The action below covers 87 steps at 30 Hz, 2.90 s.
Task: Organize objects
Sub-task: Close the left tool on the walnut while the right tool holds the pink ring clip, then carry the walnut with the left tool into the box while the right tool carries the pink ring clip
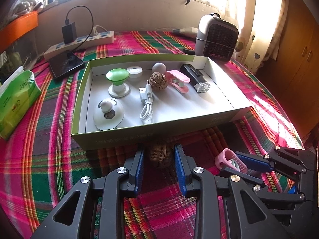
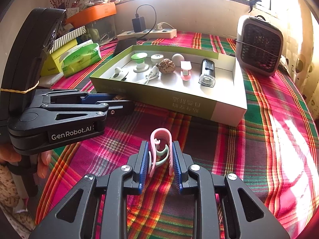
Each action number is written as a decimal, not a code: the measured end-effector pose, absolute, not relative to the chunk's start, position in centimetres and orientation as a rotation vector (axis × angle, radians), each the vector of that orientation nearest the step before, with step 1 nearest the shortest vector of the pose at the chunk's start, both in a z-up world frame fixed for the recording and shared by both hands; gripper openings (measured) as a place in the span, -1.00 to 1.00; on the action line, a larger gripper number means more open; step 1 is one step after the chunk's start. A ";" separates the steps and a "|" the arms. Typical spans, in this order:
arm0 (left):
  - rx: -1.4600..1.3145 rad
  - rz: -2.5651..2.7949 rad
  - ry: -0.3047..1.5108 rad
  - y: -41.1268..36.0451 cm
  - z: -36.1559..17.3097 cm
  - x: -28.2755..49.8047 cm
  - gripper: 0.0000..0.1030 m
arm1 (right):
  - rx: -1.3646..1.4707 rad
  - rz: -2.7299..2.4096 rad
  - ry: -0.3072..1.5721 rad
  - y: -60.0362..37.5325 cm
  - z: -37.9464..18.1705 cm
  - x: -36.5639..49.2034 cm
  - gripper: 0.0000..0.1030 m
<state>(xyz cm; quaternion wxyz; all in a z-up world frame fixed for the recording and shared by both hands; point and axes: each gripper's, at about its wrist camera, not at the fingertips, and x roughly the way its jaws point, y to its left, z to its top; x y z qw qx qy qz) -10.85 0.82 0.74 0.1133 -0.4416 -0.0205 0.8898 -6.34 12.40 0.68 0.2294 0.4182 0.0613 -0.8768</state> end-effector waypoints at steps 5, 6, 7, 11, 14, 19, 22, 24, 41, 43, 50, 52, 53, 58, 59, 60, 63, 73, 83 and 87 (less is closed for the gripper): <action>-1.281 2.614 -0.060 0.8 1.0 -10.6 -0.48 | 1.149 -2.411 0.170 12.4 0.7 -6.4 -0.52; -1.280 2.613 -0.061 0.8 1.1 -10.6 -0.48 | 1.149 -2.413 0.168 12.4 0.7 -6.4 -0.52; -1.278 2.612 -0.059 0.9 1.1 -10.5 -0.48 | 1.148 -2.416 0.166 12.4 0.7 -6.4 -0.52; -1.271 2.614 -0.056 1.0 1.4 -10.2 -0.48 | 1.145 -2.418 0.162 12.4 0.9 -6.4 -0.52; -1.261 2.618 -0.056 1.0 1.8 -10.0 -0.48 | 1.137 -2.419 0.158 12.4 1.2 -6.3 -0.52; -1.243 2.625 -0.046 1.2 2.6 -9.7 -0.48 | 1.119 -2.427 0.151 12.5 1.9 -6.3 -0.52; -1.227 2.632 -0.044 1.3 3.1 -9.6 -0.48 | 1.106 -2.436 0.142 12.7 2.4 -6.3 -0.52; -1.218 2.638 -0.042 1.4 3.4 -9.5 -0.48 | 1.097 -2.440 0.140 12.8 2.7 -6.3 -0.52; -1.164 2.657 -0.032 1.9 5.2 -11.2 -0.48 | 1.071 -2.482 0.103 13.4 4.5 -8.7 -0.52; -1.161 2.659 -0.030 2.0 5.3 -11.6 -0.48 | 1.066 -2.488 0.106 13.4 4.7 -8.9 -0.52; -1.164 2.659 -0.029 2.2 5.4 -12.8 -0.48 | 1.065 -2.507 0.095 13.6 5.2 -10.3 -0.52; -1.165 2.660 -0.030 2.2 5.4 -13.1 -0.48 | 1.068 -2.511 0.094 13.7 5.2 -10.7 -0.52; -1.164 2.659 -0.030 2.3 5.4 -13.2 -0.48 | 1.070 -2.514 0.093 13.8 5.1 -11.0 -0.52; -1.179 2.649 -0.043 2.5 5.1 -14.4 -0.48 | 1.091 -2.527 0.080 14.0 5.0 -12.1 -0.52; -1.182 2.647 -0.045 2.5 5.0 -14.6 -0.48 | 1.093 -2.529 0.077 14.0 4.9 -12.4 -0.52; -1.183 2.647 -0.045 2.5 4.9 -14.8 -0.48 | 1.097 -2.529 0.073 14.0 4.9 -12.7 -0.52; -1.187 2.645 -0.045 2.6 4.8 -15.3 -0.48 | 1.109 -2.537 0.065 14.1 4.8 -13.4 -0.52; -1.224 2.637 -0.043 2.9 4.0 -16.8 -0.48 | 1.158 -2.542 0.060 14.3 4.1 -15.3 -0.52; -1.254 2.624 -0.036 3.1 3.1 -17.7 -0.48 | 1.205 -2.503 0.061 14.2 3.2 -16.3 -0.52; -1.265 2.619 -0.032 3.1 2.8 -18.0 -0.48 | 1.226 -2.477 0.049 14.1 2.9 -16.8 -0.52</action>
